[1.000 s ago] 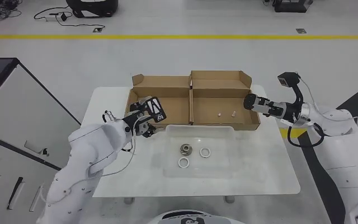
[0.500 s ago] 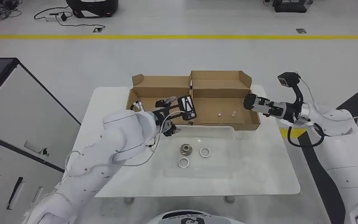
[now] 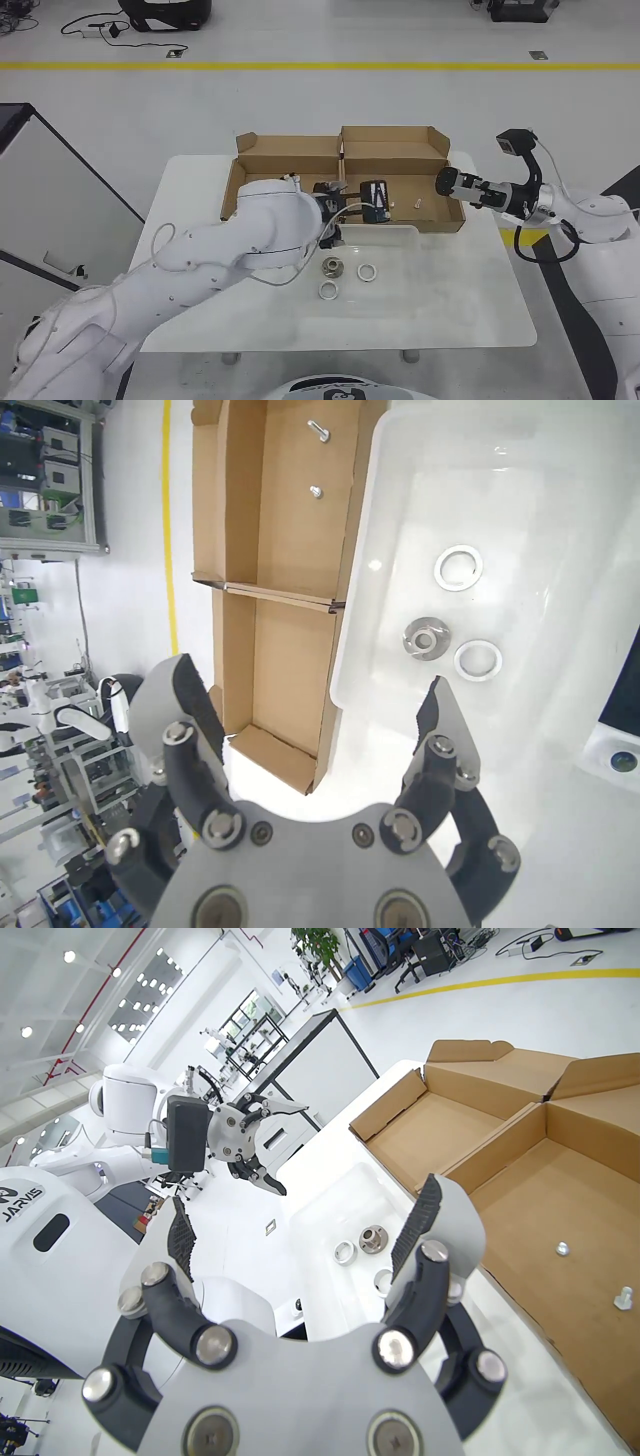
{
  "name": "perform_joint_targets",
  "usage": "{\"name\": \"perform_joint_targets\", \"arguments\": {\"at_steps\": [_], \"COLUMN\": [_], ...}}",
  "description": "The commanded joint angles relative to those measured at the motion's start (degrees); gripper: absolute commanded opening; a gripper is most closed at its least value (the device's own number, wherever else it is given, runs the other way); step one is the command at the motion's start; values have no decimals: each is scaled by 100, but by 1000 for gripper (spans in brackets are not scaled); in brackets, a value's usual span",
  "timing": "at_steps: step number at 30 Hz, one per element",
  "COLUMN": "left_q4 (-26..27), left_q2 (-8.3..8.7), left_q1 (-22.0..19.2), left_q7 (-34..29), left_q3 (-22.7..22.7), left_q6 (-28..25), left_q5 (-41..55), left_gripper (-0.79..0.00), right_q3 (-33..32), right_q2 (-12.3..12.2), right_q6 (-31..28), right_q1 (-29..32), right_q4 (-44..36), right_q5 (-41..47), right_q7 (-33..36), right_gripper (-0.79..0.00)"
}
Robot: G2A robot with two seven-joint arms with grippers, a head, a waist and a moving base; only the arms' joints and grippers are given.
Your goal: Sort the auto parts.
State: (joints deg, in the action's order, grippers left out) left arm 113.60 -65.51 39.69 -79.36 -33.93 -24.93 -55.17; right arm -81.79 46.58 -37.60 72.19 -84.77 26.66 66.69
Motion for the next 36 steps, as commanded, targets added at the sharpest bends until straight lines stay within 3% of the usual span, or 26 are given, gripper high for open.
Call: {"name": "perform_joint_targets", "arguments": {"at_steps": [1, 14, 26, 36], "left_q4": [-116, -717, -1292, -1787], "left_q2": [-45, -441, -694, -802], "left_q1": [-137, -520, -424, -302], "left_q7": [8, 396, 891, 1179], "left_q3": [154, 857, 1198, 1290], "left_q6": [-8, 138, 228, 151], "left_q5": [267, 816, 720, 423], "left_gripper": [0, 0, 0, 0], "right_q3": [0, 0, 0, 0], "right_q2": [0, 0, 0, 0], "right_q6": [0, 0, 0, 0], "right_q1": [0, 0, 0, 0], "right_q4": [0, 0, 0, 0], "right_q5": [0, 0, 0, 0], "right_q7": [0, 0, 0, 0], "right_gripper": [0, 0, 0, 0]}}
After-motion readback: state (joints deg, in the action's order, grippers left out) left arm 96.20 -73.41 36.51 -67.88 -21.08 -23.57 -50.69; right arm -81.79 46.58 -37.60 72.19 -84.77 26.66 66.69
